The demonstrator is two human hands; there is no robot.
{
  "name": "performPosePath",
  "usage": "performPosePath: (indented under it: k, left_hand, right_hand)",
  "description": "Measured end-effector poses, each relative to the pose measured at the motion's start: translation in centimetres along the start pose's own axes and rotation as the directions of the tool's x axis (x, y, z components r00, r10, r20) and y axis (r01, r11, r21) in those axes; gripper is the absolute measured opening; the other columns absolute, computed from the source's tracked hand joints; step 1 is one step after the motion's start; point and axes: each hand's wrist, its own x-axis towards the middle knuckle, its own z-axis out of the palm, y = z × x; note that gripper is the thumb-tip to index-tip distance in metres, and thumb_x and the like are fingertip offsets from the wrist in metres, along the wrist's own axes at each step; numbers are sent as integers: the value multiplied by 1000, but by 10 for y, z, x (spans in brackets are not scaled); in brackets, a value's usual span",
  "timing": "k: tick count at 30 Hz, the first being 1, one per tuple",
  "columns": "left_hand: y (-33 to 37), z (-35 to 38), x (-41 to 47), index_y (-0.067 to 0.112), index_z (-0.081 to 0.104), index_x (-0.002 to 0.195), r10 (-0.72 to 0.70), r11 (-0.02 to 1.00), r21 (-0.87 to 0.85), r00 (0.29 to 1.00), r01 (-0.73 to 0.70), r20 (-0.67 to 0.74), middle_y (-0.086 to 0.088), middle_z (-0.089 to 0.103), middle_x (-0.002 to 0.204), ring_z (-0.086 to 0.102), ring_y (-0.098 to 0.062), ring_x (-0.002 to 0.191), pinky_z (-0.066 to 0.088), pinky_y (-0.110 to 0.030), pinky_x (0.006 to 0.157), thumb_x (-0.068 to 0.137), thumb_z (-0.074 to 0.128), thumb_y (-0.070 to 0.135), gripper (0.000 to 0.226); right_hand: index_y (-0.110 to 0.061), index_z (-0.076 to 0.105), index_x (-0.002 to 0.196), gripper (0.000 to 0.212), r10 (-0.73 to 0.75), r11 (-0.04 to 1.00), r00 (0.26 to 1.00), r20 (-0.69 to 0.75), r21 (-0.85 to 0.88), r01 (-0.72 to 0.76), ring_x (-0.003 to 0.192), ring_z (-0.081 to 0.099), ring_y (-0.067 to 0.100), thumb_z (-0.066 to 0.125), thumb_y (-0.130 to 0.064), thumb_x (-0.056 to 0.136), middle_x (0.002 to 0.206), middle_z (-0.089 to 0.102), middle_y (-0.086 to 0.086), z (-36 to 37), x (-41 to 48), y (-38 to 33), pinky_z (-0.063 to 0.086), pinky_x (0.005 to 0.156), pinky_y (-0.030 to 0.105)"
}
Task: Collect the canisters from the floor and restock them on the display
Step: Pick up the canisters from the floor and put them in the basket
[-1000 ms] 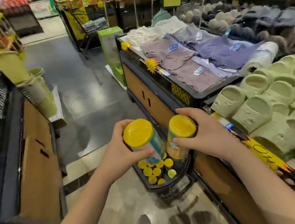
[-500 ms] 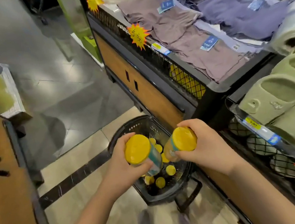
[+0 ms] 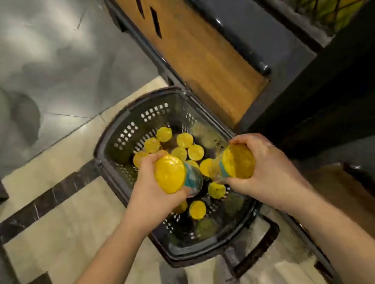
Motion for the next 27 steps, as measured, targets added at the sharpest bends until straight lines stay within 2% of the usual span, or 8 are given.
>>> performPosePath:
  k: [4, 10, 13, 16, 18, 21, 24, 27]
  left_hand:
    - [-50, 27, 21, 37, 33, 130, -42, 999, 0, 999, 42, -18, 10, 51, 124, 54, -8, 113, 46, -25, 92, 58, 98, 33, 97]
    - [-92, 47, 33, 30, 35, 137, -19, 997, 70, 1000, 19, -1, 12, 50, 123, 52, 4, 110, 42, -16, 88, 59, 97, 33, 100]
    - [-102, 53, 37, 26, 36, 140, -26, 996, 85, 1000, 28, -13, 9, 48, 127, 51, -1, 110, 39, -11, 87, 59, 96, 32, 101]
    - [-109, 55, 41, 24, 36, 138, -3, 995, 101, 1000, 5, -22, 5, 49, 127, 51, -7, 114, 40, -11, 88, 61, 96, 33, 98]
    - [-114, 54, 44, 24, 37, 138, 14, 994, 107, 1000, -12, -16, 2, 49, 128, 53, -10, 115, 45, -19, 93, 62, 95, 36, 96]
    - [-118, 51, 49, 25, 37, 136, 20, 994, 109, 1000, -18, -17, 0, 49, 129, 54, -13, 115, 51, -36, 97, 62, 93, 37, 94]
    - [-123, 51, 53, 26, 36, 137, 15, 992, 125, 999, -11, -30, 1, 49, 129, 53, -14, 116, 51, -38, 99, 63, 94, 32, 94]
    - [-126, 51, 59, 26, 36, 137, -16, 994, 103, 999, 19, -34, -1, 49, 130, 54, -16, 117, 50, -41, 101, 63, 95, 31, 95]
  right_hand:
    - [-38, 50, 126, 68, 39, 999, 999, 36, 14, -40, 106, 46, 0, 89, -43, 70, 119, 45, -20, 51, 17, 38, 37, 84, 21]
    - [-35, 51, 126, 70, 59, 998, 992, 107, -25, -57, 110, 49, 5, 91, -35, 69, 120, 48, -21, 115, 38, 72, 42, 85, 28]
    - [-28, 50, 128, 70, 102, 993, 985, 139, -67, -94, 109, 48, 9, 90, -25, 70, 125, 50, -13, 145, 49, 85, 38, 80, 26]
    - [-20, 49, 128, 68, 151, 980, 972, 179, -154, -124, 117, 54, 23, 87, -22, 71, 133, 50, -1, 170, 59, 96, 48, 85, 36]
    - [-16, 49, 125, 67, 171, 975, 965, 201, -178, -135, 118, 55, 28, 88, -24, 71, 132, 51, 4, 183, 65, 102, 49, 91, 40]
    - [-14, 48, 122, 66, 198, 969, 953, 230, -191, -155, 115, 56, 29, 89, -25, 71, 131, 49, 5, 195, 72, 105, 50, 84, 37]
    - [-14, 47, 121, 67, 160, 969, 958, 238, -221, -107, 114, 55, 29, 89, -31, 72, 130, 49, 5, 201, 78, 102, 51, 85, 40]
    - [-16, 44, 126, 68, 104, 938, 950, 293, -347, 5, 120, 52, 29, 87, -31, 75, 130, 48, 3, 207, 80, 95, 41, 77, 34]
